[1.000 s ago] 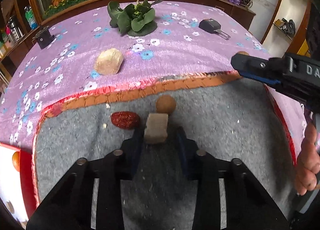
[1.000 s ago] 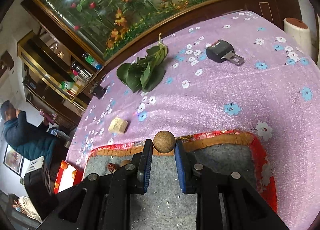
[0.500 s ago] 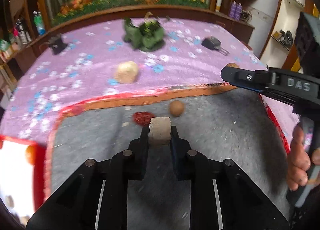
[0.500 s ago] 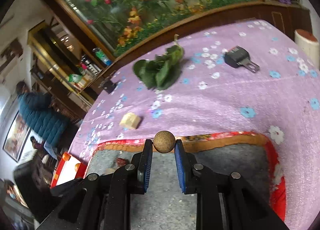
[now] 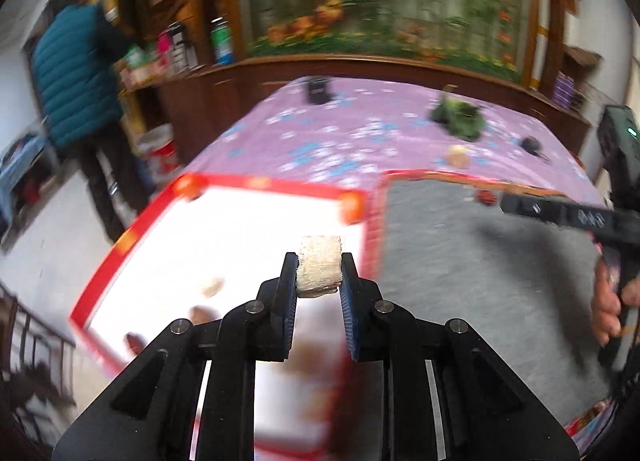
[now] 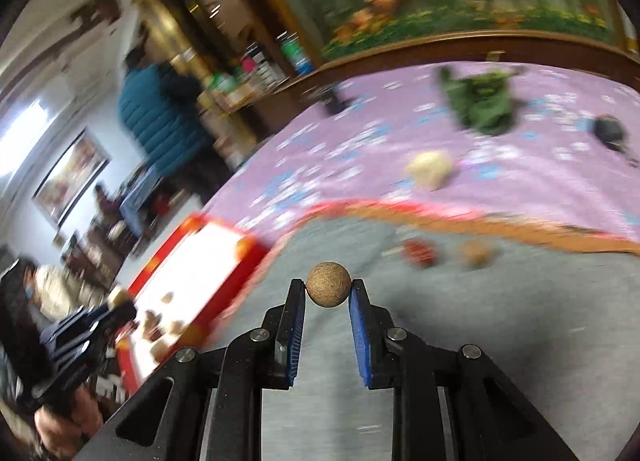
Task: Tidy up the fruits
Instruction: 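Carry the nut and cube over the white tray and open both grippers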
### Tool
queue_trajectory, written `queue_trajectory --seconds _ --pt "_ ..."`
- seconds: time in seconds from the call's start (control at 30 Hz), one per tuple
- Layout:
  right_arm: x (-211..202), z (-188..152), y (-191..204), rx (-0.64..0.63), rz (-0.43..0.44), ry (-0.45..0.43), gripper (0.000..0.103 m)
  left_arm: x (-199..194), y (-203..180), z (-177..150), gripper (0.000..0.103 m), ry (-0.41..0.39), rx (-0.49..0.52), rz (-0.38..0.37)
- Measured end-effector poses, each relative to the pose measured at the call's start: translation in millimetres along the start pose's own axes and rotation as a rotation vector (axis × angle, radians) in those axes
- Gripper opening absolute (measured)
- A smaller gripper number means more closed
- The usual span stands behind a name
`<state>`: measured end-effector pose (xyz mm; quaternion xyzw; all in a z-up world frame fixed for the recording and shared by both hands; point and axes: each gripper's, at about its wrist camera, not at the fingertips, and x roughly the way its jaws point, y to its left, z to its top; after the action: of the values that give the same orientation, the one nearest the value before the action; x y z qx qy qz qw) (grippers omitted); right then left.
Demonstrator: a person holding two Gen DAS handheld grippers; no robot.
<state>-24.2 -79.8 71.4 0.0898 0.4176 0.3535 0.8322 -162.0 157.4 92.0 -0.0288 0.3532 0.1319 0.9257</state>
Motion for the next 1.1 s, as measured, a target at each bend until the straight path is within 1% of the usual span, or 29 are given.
queue_trajectory --seconds 0.1,0.23,0.27,0.43,0.63,0.67,0.73,0.8,0.83,0.9,0.93,0.97,1.03,1.1 --pt "23 -7 52 -0.082 0.045 0.053 0.022 2 32 -10 0.019 0.015 -0.045 0.055" --pt "60 -19 115 -0.157 0.111 0.118 0.021 8 61 -24 0.019 0.04 -0.098 0.082" --pt "67 -21 125 -0.166 0.117 0.131 0.021 8 66 -26 0.019 0.042 -0.103 0.086" --pt "96 -35 162 -0.212 0.132 0.183 0.021 11 91 -39 0.019 0.066 -0.129 0.11" --pt "120 -43 184 -0.24 0.115 0.238 0.022 18 102 -42 0.019 0.077 -0.137 0.147" --pt "120 -44 188 -0.257 0.118 0.252 0.023 18 103 -42 0.019 0.081 -0.133 0.156" --pt "118 -44 195 -0.289 0.123 0.258 0.03 17 103 -41 0.019 0.079 -0.136 0.172" --pt "109 -40 193 -0.289 0.136 0.224 0.034 16 103 -37 0.021 0.079 -0.135 0.183" --pt "106 -37 190 -0.279 0.145 0.214 0.04 16 102 -36 0.023 0.079 -0.133 0.188" --pt "95 -29 176 -0.23 0.171 0.18 0.043 13 100 -33 0.031 0.073 -0.126 0.201" --pt "87 -26 167 -0.204 0.174 0.153 0.043 10 98 -31 0.041 0.064 -0.125 0.209" --pt "77 -21 154 -0.175 0.169 0.121 0.044 8 96 -29 0.052 0.054 -0.122 0.209" --pt "61 -14 127 -0.128 0.138 0.08 0.044 2 85 -25 0.06 0.028 -0.102 0.194" --pt "43 -7 92 -0.072 0.085 0.029 0.045 -2 68 -18 0.06 0.013 -0.059 0.167"
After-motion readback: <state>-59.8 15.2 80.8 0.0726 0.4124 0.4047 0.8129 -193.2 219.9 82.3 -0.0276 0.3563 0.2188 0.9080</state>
